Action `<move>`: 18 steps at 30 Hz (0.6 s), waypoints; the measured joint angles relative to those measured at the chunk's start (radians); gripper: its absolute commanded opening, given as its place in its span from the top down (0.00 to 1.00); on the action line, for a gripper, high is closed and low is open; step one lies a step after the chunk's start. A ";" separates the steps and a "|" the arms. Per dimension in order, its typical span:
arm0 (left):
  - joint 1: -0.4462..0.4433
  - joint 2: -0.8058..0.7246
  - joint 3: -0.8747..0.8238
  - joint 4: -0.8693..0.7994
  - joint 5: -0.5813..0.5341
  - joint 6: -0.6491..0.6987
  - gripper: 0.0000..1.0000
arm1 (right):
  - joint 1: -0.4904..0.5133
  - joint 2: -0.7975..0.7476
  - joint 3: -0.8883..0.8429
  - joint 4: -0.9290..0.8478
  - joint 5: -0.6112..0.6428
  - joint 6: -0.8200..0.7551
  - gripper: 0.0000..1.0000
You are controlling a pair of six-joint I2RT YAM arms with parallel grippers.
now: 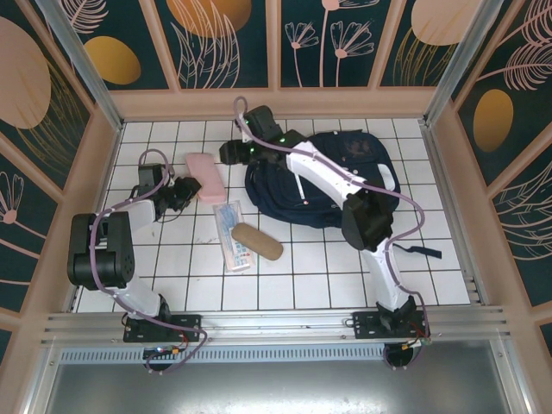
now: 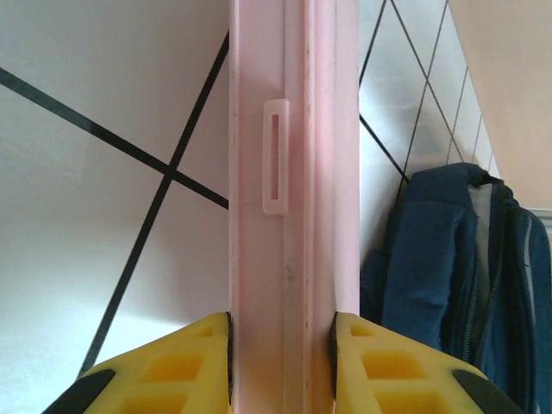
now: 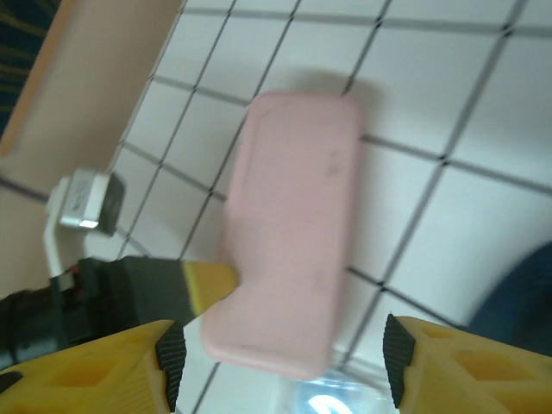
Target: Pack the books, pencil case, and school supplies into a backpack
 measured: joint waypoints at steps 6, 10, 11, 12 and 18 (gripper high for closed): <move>-0.004 -0.043 0.014 -0.004 0.021 -0.010 0.81 | -0.014 -0.014 -0.044 -0.145 0.252 -0.072 0.36; -0.007 -0.072 0.019 -0.004 0.030 -0.011 0.81 | -0.011 -0.014 -0.117 -0.211 0.407 -0.090 0.37; -0.009 -0.078 0.020 -0.004 0.032 -0.011 0.81 | -0.010 -0.014 -0.131 -0.223 0.445 -0.096 0.38; -0.010 -0.083 0.019 -0.004 0.034 -0.011 0.81 | -0.009 -0.014 -0.142 -0.230 0.478 -0.098 0.38; -0.026 -0.087 0.021 -0.013 0.035 -0.011 0.81 | -0.005 -0.014 -0.168 -0.241 0.594 -0.115 0.68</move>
